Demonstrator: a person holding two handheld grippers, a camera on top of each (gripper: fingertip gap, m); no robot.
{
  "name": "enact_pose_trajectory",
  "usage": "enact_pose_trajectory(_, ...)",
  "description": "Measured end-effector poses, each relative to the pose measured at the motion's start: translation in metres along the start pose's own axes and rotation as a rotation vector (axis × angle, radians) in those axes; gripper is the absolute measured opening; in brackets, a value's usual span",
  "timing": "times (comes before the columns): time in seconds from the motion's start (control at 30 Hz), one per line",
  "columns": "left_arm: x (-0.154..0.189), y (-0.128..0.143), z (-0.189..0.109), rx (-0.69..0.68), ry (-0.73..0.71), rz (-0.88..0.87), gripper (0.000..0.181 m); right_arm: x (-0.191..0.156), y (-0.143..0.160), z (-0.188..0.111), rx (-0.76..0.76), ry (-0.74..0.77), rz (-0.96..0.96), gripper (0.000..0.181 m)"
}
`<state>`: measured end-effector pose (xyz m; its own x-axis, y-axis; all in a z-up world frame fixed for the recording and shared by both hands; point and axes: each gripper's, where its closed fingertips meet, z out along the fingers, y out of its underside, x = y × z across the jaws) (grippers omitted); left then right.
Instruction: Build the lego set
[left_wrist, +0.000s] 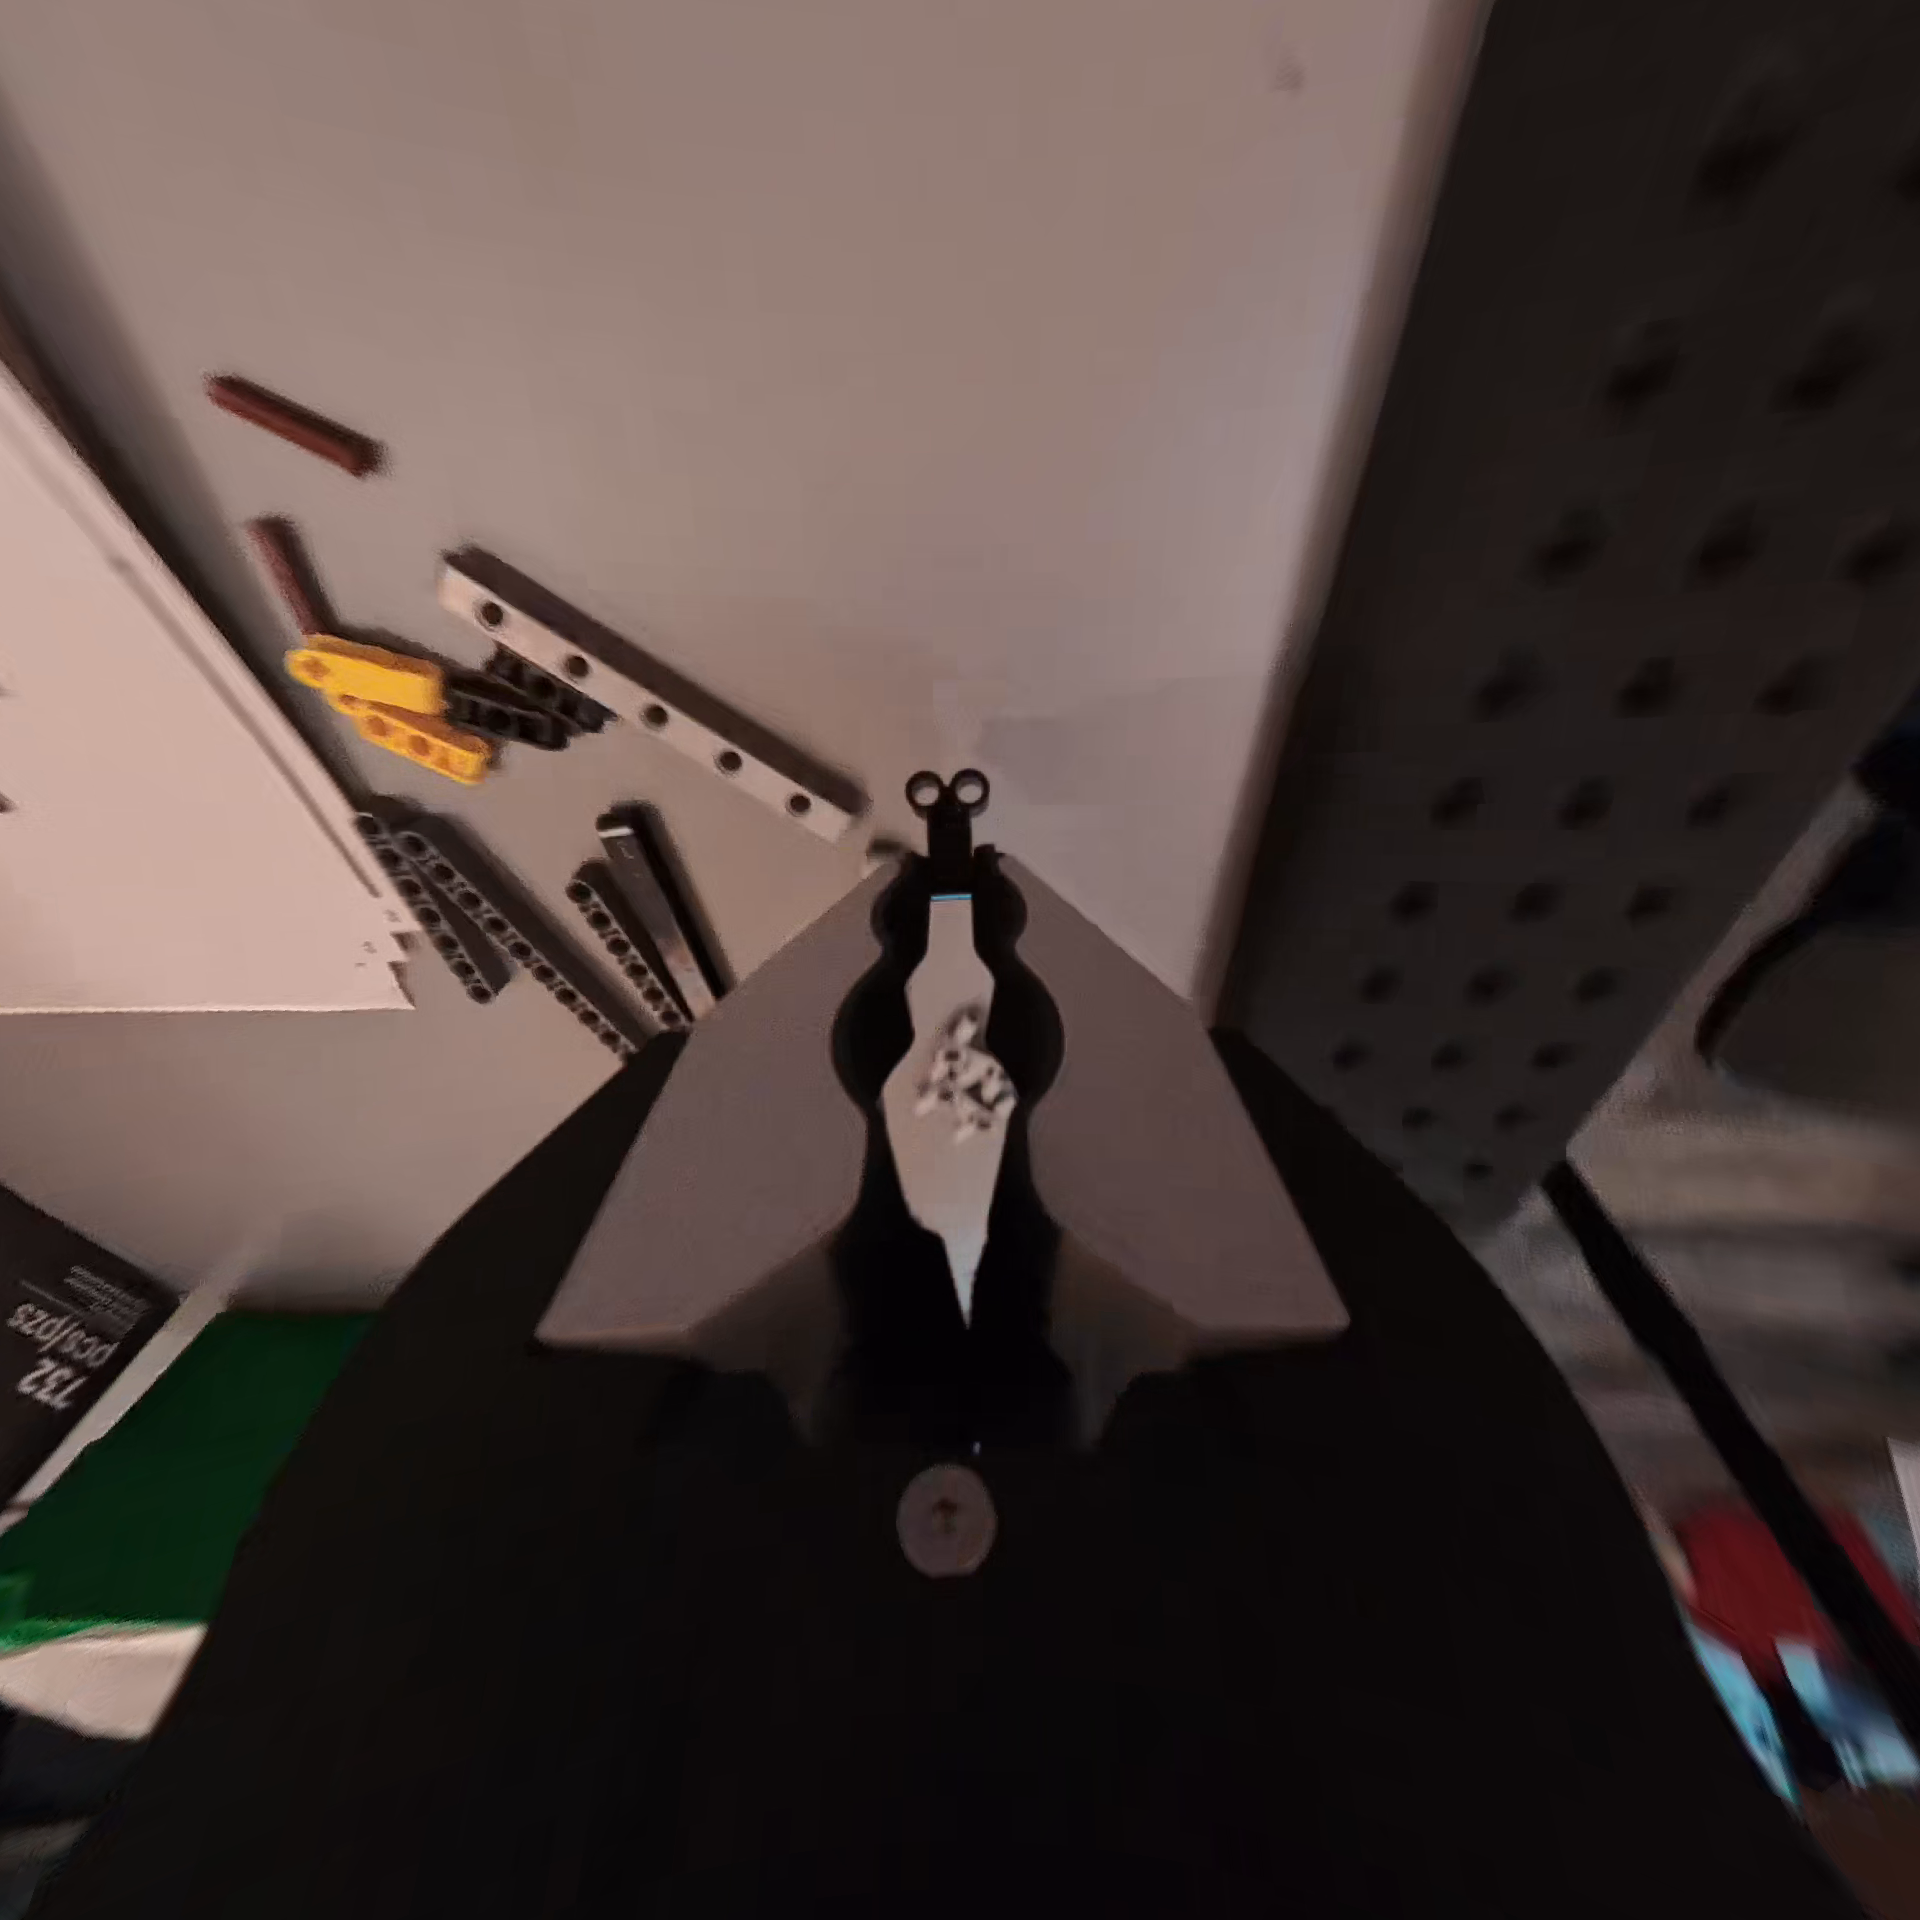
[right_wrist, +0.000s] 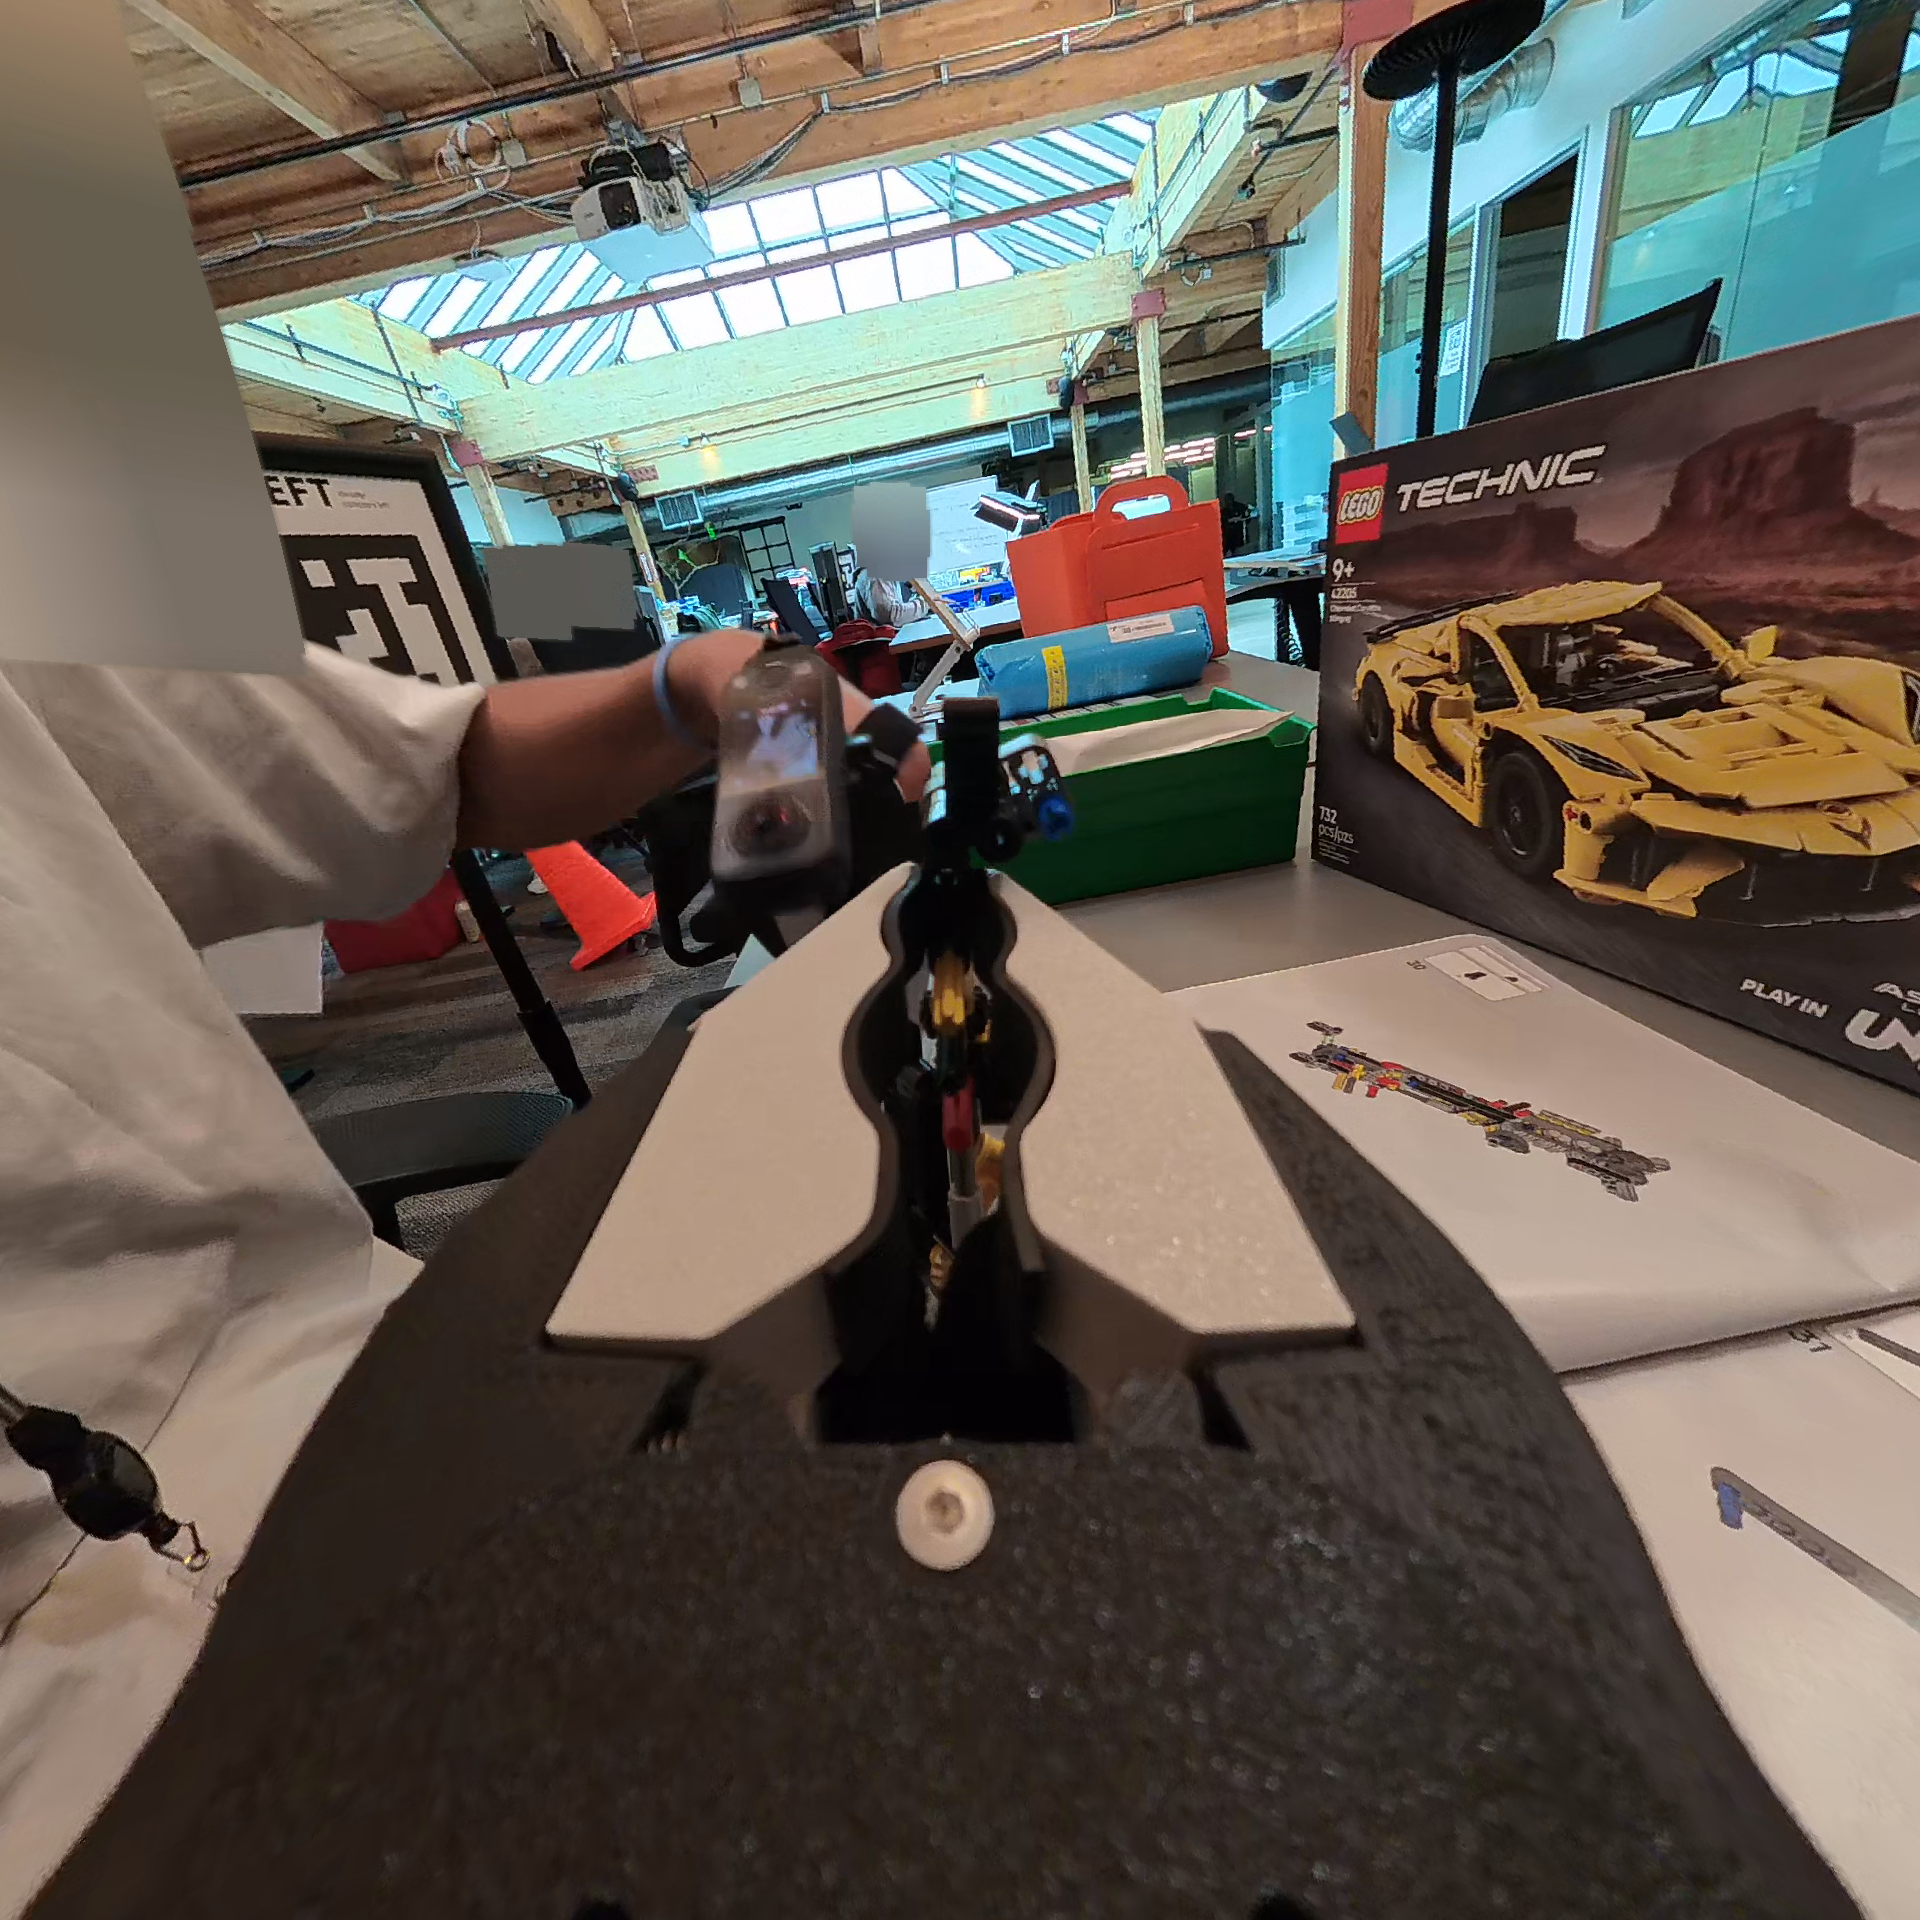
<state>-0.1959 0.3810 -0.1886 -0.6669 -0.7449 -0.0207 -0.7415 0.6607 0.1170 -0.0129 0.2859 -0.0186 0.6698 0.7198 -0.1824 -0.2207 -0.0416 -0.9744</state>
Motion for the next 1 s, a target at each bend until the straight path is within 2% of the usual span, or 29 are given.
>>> enact_pose_trajectory(0.2,0.001,0.008,0.008,-0.393,0.101,0.168,0.007,0.005,-0.001,-0.003,0.003,0.018,0.005,0.006)
enact_pose_trajectory(0.33,0.004,0.005,0.01,-0.498,0.115,0.227,0.007,0.006,-0.001,-0.004,0.001,0.025,0.005,0.007)
enact_pose_trajectory(0.73,0.007,-0.001,0.014,-0.438,0.093,0.213,0.009,0.003,0.0,-0.002,-0.003,0.005,0.01,0.006)
enact_pose_trajectory(0.9,0.008,-0.012,0.006,-0.321,0.088,0.19,0.015,0.003,0.0,-0.002,0.004,0.002,0.021,0.007)
enact_pose_trajectory(1.0,0.003,-0.014,-0.009,-0.197,0.056,0.132,0.018,0.004,0.0,-0.003,0.003,0.003,0.022,0.007)
